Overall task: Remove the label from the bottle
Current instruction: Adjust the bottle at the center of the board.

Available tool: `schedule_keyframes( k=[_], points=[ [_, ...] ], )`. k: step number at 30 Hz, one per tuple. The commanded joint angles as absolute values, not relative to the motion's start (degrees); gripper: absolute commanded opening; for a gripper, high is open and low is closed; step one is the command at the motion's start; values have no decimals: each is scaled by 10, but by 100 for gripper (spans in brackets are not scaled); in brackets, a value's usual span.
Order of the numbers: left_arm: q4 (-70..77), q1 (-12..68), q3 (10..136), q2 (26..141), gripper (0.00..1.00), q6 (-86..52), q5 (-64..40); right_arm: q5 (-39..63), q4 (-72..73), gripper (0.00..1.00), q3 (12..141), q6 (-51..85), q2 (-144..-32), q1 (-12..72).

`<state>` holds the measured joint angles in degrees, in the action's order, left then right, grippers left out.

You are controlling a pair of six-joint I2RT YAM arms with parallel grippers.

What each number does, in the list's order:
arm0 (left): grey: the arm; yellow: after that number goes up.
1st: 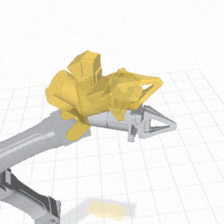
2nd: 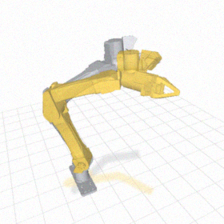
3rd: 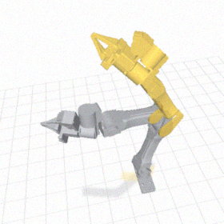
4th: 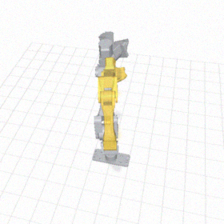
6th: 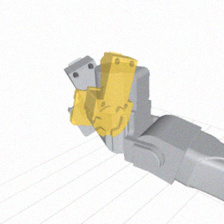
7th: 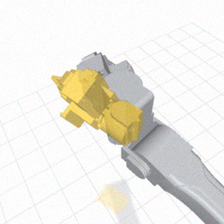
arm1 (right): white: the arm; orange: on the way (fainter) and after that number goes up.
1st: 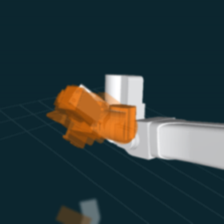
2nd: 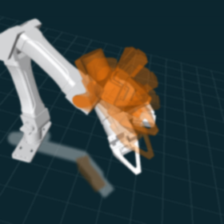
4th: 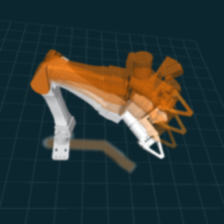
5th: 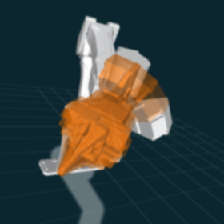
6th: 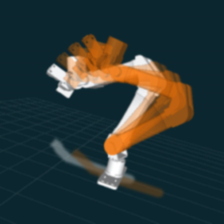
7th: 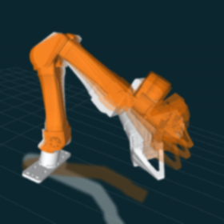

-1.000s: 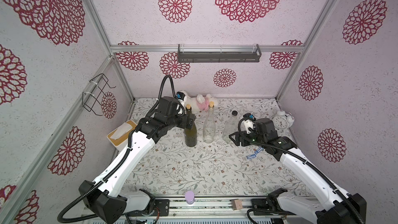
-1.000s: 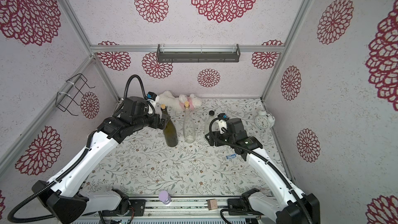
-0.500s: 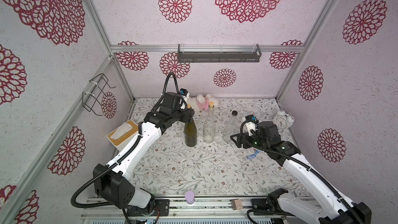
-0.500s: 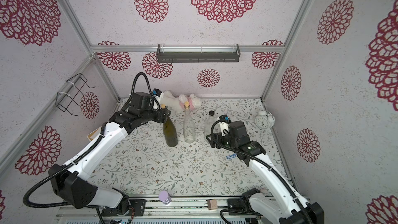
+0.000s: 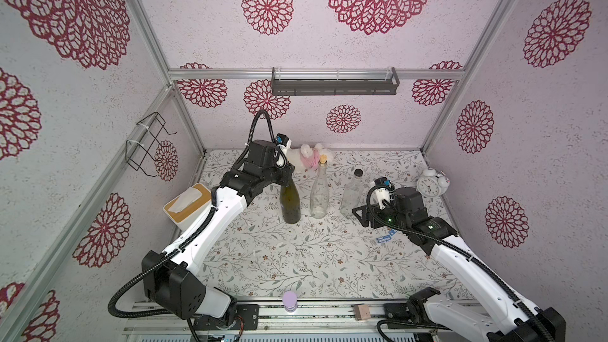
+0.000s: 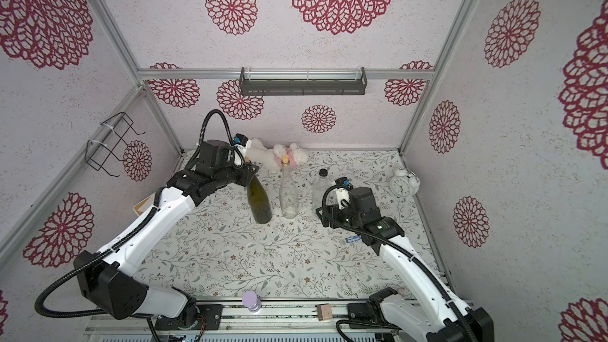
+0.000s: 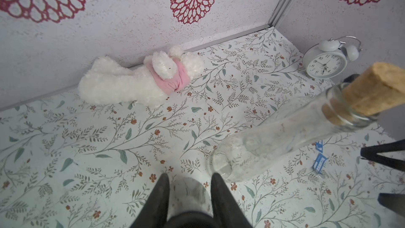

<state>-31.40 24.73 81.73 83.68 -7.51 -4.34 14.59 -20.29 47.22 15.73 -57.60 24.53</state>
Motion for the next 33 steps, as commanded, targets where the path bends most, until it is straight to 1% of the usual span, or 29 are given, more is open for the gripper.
schedule_keyframes(
  k=[1, 6, 11, 17, 23, 33],
  points=[
    [-303, 245, 804, 816, 24, -87, -52, 134, -186, 80, 471, 166, -561, 247],
    [-307, 252, 802, 802, 7, -92, -34, 135, -184, 80, 470, 165, -559, 247],
    [-331, 271, 824, 796, 1, -100, 15, 142, -177, 80, 468, 168, -559, 247],
    [-382, 335, 881, 798, 0, -145, 172, 153, -177, 79, 472, 167, -557, 248],
    [-430, 404, 915, 799, 0, -261, 333, 174, -167, 79, 477, 163, -567, 251],
    [-438, 511, 880, 786, 0, -418, 497, 211, -155, 79, 499, 147, -597, 257]
  ],
)
